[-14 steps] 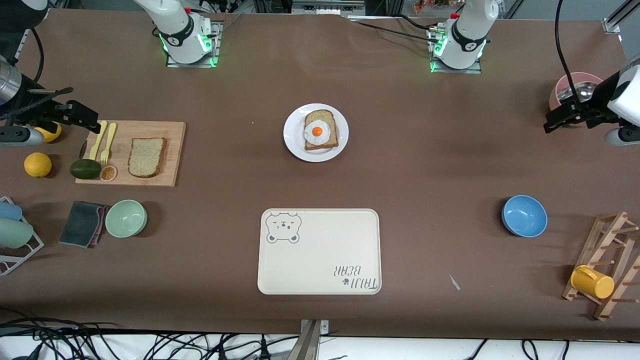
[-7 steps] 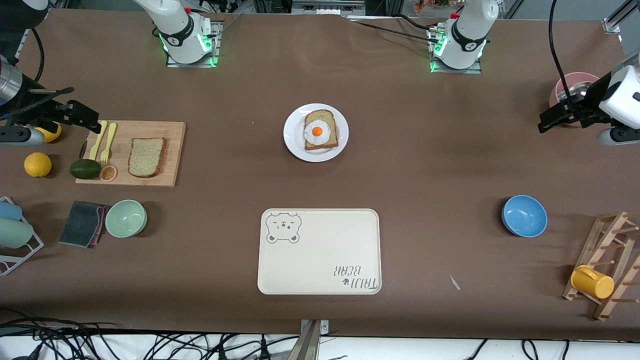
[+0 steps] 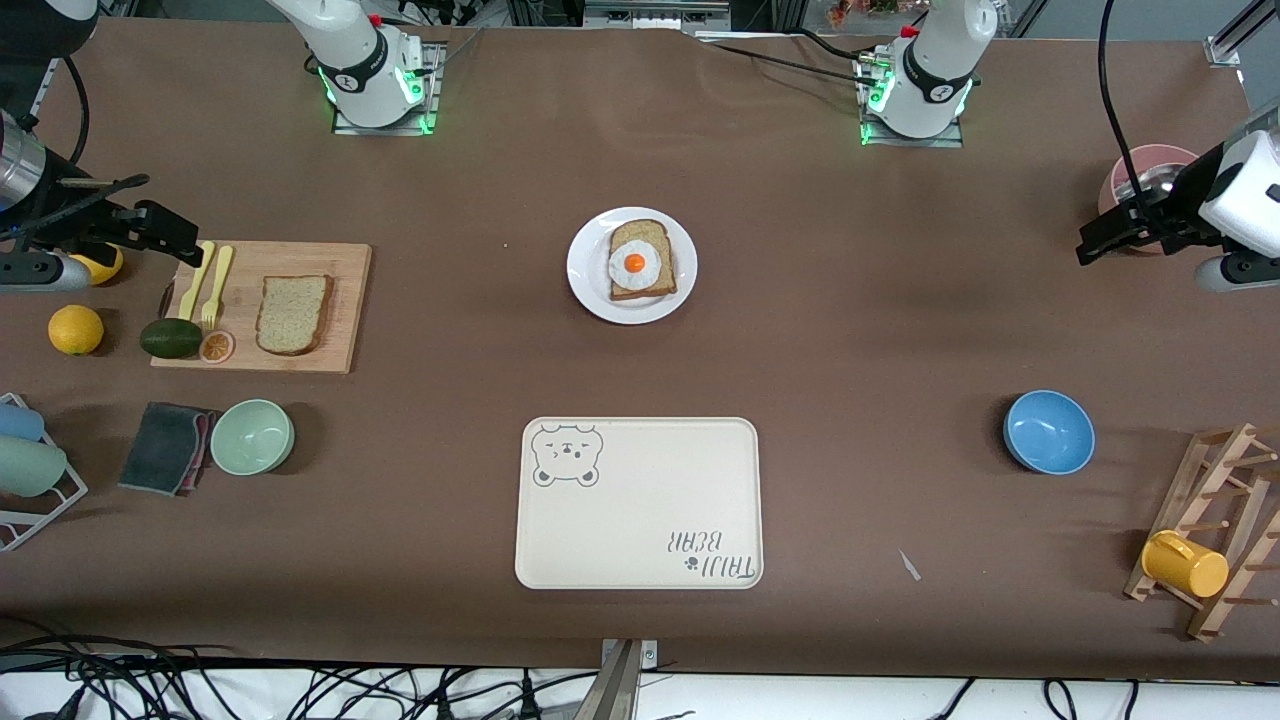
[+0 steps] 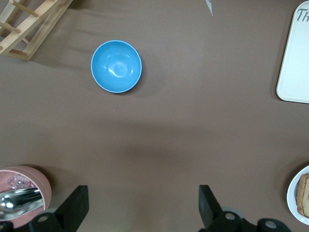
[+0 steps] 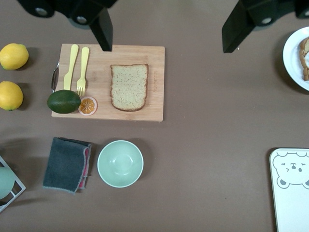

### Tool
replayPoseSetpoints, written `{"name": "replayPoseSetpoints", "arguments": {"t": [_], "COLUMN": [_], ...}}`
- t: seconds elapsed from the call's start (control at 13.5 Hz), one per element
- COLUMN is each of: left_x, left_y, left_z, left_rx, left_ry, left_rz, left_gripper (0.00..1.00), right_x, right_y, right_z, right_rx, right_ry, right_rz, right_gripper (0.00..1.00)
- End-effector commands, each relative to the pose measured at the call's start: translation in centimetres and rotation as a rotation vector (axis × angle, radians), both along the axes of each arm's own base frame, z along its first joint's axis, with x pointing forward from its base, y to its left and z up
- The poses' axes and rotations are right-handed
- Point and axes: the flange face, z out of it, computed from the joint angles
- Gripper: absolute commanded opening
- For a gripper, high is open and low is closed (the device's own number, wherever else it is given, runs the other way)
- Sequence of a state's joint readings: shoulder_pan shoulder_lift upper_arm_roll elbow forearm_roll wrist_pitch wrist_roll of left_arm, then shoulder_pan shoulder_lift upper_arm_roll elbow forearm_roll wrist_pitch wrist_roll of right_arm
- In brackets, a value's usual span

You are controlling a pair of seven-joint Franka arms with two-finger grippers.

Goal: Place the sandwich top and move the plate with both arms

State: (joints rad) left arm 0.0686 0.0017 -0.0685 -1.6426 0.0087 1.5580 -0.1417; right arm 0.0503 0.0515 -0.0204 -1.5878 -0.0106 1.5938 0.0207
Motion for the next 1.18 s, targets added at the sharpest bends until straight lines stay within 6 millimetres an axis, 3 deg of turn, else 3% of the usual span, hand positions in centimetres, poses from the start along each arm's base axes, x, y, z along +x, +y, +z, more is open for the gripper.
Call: {"name": "replayPoseSetpoints", "arguments": {"t": [0.0,0.44,1.11], "left_x": [-0.5,-0.6,-0.8], "left_y": [-0.1,-1.1,-1.1], "left_z": [0.9,0.6,0.7], "left_rx": [0.021,0.022,0.019], "left_ry": [-0.005,0.004,0.010], "left_rz": [-0.005,-0.020,-0.020], "left_gripper": [1.00,1.00,1.00], "right_x": [-0.4,-0.4,-0.5], "right_y": [0.0,0.0,0.1], "right_z": [0.3,0.1,0.0], "right_rx": [0.002,0.022,0.022], "right_ry": [0.001,0.003,0.013], "right_rz": [0.015,0.009,0.014], "right_gripper": [1.00,1.00,1.00]}}
